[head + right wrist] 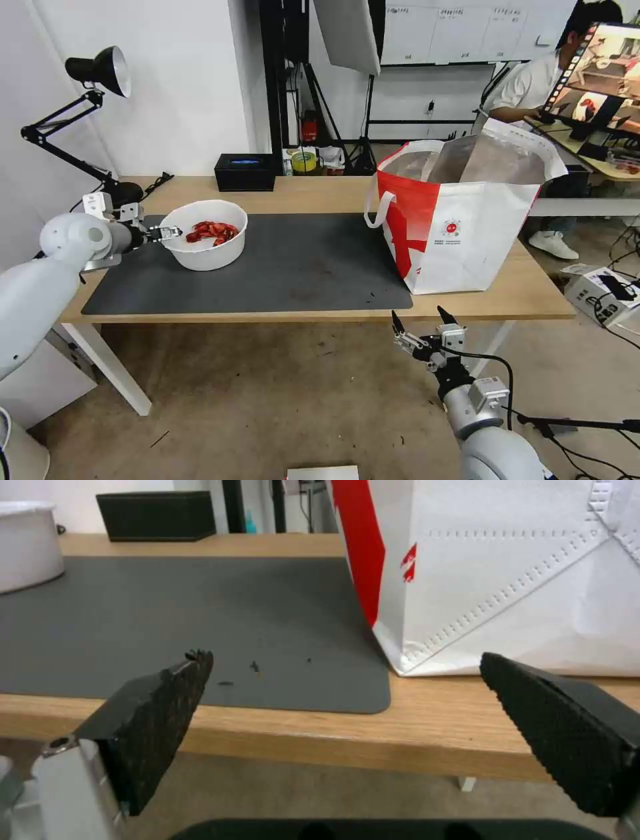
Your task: Pick up the trash from the table and place it into the takeout bag.
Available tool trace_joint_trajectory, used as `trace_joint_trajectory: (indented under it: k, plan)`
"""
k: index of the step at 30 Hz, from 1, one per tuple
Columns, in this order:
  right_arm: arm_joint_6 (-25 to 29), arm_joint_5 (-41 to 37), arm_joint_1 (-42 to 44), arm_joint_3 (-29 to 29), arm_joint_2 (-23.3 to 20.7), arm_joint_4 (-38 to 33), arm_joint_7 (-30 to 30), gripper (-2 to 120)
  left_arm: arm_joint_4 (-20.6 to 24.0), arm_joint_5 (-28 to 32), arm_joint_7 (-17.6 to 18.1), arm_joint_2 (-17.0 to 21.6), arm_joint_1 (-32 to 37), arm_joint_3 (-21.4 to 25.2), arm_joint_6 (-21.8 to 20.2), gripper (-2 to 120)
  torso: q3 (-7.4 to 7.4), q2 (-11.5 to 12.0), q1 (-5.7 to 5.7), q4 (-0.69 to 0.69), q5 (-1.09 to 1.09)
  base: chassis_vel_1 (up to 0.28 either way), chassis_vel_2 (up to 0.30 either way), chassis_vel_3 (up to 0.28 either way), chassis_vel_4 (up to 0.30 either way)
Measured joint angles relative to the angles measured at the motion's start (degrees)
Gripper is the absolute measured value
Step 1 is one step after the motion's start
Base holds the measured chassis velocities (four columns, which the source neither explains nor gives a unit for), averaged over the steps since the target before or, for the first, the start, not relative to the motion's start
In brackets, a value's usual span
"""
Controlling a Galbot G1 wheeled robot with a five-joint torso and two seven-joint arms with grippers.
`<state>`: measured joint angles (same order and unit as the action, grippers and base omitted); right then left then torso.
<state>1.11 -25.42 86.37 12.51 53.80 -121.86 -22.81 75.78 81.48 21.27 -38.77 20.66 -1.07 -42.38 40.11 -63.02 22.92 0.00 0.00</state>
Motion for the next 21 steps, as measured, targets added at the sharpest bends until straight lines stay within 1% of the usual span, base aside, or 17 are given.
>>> trace_joint_trajectory:
  k: [3,4,7,8,11,12,13,15,16,18,19,20,21]
  plan:
    - [0.0,0.0,0.0,0.0,0.0,0.0,0.0,100,-0.25,0.67,0.75,-0.17,-0.45,-0.66,0.0,82,0.0,0.0,0.0,0.0,0.0,0.0,0.0,0.0,0.0]
    - [0.0,0.0,0.0,0.0,0.0,0.0,0.0,100,-0.25,0.67,0.75,-0.17,-0.45,-0.66,0.0,82,0.0,0.0,0.0,0.0,0.0,0.0,0.0,0.0,0.0]
    - [0.0,0.0,0.0,0.0,0.0,0.0,0.0,100,-0.28,1.19,0.88,-0.17,-0.62,-0.93,0.0,69,0.0,0.0,0.0,0.0,0.0,0.0,0.0,0.0,0.0]
    - [0.0,0.0,0.0,0.0,0.0,0.0,0.0,100,-0.28,1.19,0.88,-0.17,-0.62,-0.93,0.0,69,0.0,0.0,0.0,0.0,0.0,0.0,0.0,0.0,0.0]
    - [0.0,0.0,0.0,0.0,0.0,0.0,0.0,100,-0.04,1.43,0.93,-0.15,-0.64,-1.12,0.02,55,0.0,0.0,0.0,0.0,0.0,0.0,0.0,0.0,0.0]
    - [0.0,0.0,0.0,0.0,0.0,0.0,0.0,100,-0.04,1.43,0.93,-0.15,-0.64,-1.12,0.02,55,0.0,0.0,0.0,0.0,0.0,0.0,0.0,0.0,0.0]
    - [0.0,0.0,0.0,0.0,0.0,0.0,0.0,100,0.26,1.49,0.93,-0.1,-0.61,-1.18,0.05,47,0.0,0.0,0.0,0.0,0.0,0.0,0.0,0.0,0.0]
    - [0.0,0.0,0.0,0.0,0.0,0.0,0.0,100,0.6,1.56,0.93,-0.06,-0.41,-1.21,0.09,38,0.0,0.0,0.0,0.0,0.0,0.0,0.0,0.0,0.0]
    - [0.0,0.0,0.0,0.0,0.0,0.0,0.0,100,0.6,1.56,0.93,-0.06,-0.41,-1.21,0.09,38,0.0,0.0,0.0,0.0,0.0,0.0,0.0,0.0,0.0]
    - [0.0,0.0,0.0,0.0,0.0,0.0,0.0,100,0.77,1.68,1.01,-0.03,-0.19,-1.23,0.1,30,0.0,0.0,0.0,0.0,0.0,0.0,0.0,0.0,0.0]
    - [0.0,0.0,0.0,0.0,0.0,0.0,0.0,100,0.77,1.68,1.01,-0.03,-0.19,-1.23,0.1,30,0.0,0.0,0.0,0.0,0.0,0.0,0.0,0.0,0.0]
    - [0.0,0.0,0.0,0.0,0.0,0.0,0.0,100,0.93,1.88,1.17,0.03,0.04,-1.23,0.11,21,0.0,0.0,0.0,0.0,0.0,0.0,0.0,0.0,0.0]
    - [0.0,0.0,0.0,0.0,0.0,0.0,0.0,100,1.01,2.09,1.25,0.12,0.17,-1.22,0.13,16,0.0,0.0,0.0,0.0,0.0,0.0,0.0,0.0,0.0]
